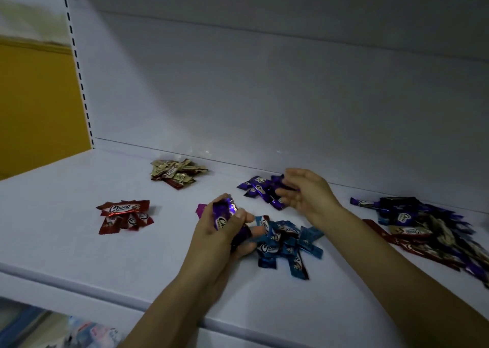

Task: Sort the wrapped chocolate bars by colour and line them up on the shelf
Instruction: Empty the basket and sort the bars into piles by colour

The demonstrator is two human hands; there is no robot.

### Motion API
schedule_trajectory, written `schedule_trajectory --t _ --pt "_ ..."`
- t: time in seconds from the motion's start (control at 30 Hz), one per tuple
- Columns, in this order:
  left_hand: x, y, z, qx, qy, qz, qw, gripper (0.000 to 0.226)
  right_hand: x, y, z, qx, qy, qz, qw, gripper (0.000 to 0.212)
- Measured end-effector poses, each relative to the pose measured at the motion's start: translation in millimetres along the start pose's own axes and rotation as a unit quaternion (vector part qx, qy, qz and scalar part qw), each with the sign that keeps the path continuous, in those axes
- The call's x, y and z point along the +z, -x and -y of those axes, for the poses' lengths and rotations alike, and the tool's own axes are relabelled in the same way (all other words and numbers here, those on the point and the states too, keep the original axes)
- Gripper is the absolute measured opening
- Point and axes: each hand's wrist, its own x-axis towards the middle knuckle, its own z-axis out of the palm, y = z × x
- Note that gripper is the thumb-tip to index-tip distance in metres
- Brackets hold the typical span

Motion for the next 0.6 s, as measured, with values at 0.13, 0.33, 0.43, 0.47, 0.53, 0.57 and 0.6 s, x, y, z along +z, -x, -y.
schedule_trajectory --t 0.13,0.33,0.43,0.47,0.53,0.57,0.6 --pt "3.1 4.8 4.3 0.053 -0.147 0.044 0.987 0.034 4.3 33.4 -10.6 -0.066 0.156 0.205 0.964 0.035" --pt "3.8 7.9 7.1 0.059 -0.214 0.071 0.972 0.046 14.3 52.9 -2.0 -0.129 0.191 0.288 0.930 0.015" --pt "5.9 7.2 5.3 0.045 -0.183 0.052 0.981 0.031 5.1 43.3 -0.4 -0.130 0.163 0.203 0.957 0.016" --pt "5.8 5.8 4.7 0.040 -0.175 0.037 0.983 0.027 -0.2 37.0 0.2 -0.115 0.126 0.157 0.973 0.014" --pt "5.4 3.0 5.2 0.031 -0.173 0.016 0.984 0.028 -13.9 22.3 1.4 -0.063 0.031 0.063 0.996 0.011" --pt "5.7 2.5 5.1 0.024 -0.169 0.015 0.985 0.033 -21.1 15.7 1.4 -0.034 -0.016 0.023 0.999 0.009" --pt "6.1 2.8 4.6 0.014 -0.155 0.018 0.988 0.038 -27.8 10.0 0.6 -0.005 -0.056 -0.005 0.998 0.007"
